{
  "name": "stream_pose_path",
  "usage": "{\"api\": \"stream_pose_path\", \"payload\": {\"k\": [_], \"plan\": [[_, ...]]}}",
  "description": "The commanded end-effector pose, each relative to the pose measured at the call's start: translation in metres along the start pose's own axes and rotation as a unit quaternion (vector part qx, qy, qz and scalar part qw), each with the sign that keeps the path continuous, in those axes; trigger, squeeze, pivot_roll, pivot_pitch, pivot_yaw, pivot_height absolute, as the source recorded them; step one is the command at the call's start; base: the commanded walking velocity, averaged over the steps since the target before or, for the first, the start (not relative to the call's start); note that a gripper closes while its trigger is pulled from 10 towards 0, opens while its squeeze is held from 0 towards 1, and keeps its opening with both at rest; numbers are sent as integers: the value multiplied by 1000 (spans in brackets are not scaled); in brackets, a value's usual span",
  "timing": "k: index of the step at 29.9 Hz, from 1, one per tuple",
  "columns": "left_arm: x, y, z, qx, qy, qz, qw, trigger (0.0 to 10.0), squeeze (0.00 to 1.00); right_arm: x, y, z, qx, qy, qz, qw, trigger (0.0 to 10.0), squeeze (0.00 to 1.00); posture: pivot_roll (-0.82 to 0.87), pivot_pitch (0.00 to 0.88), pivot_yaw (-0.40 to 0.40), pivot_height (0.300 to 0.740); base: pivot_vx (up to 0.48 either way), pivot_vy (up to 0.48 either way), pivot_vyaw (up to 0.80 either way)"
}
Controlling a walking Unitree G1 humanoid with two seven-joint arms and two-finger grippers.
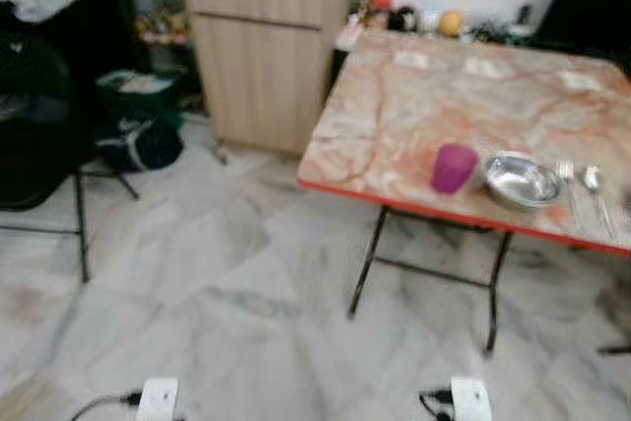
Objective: Setting the table
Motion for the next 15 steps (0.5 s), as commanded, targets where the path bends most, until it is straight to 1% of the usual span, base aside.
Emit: {"api": "stream_pose_path", "payload": {"k": [1,5,7,11,13,14,15], "plan": [[-3,10,4,13,-5,-66,998,10000,0,8,11,4,17,54,50,997,10000,0,263,0,-169,740,0,0,-763],[-7,19,6,9,-8,-64,998,10000,0,7,11,4,16,48,42,998,10000,0,264,0,-170,740,0,0,-669],[-7,25,7,4,-9,-66,998,10000,0,6,12,4,11,41,38,998,10000,0,264,0,-170,740,0,0,0],[-1,26,6,0,-7,-64,998,10000,0,7,12,4,7,45,46,998,10000,0,268,0,-168,740,0,0,0],[5,22,5,0,-5,-65,998,10000,0,7,12,4,8,44,47,998,10000,0,268,0,-167,740,0,0,0],[11,18,3,0,-3,-65,998,10000,0,8,13,4,5,45,47,998,10000,0,269,0,-165,740,0,0,0],[15,16,2,0,-2,-65,998,10000,0,8,14,4,4,46,48,998,10000,0,271,0,-163,740,0,0,0]]}}
Point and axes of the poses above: a point about 5 cm out from each wrist's last joint towards the gripper, its own z axis pointing out of the wrist towards the gripper, its own y axis along the axis of the wrist's last joint, x = y × z, the point moved 1 cm from there along z, pointing out of the wrist towards the gripper, and after that the axes turned 7 degrees about -z, right-handed, at the moved point
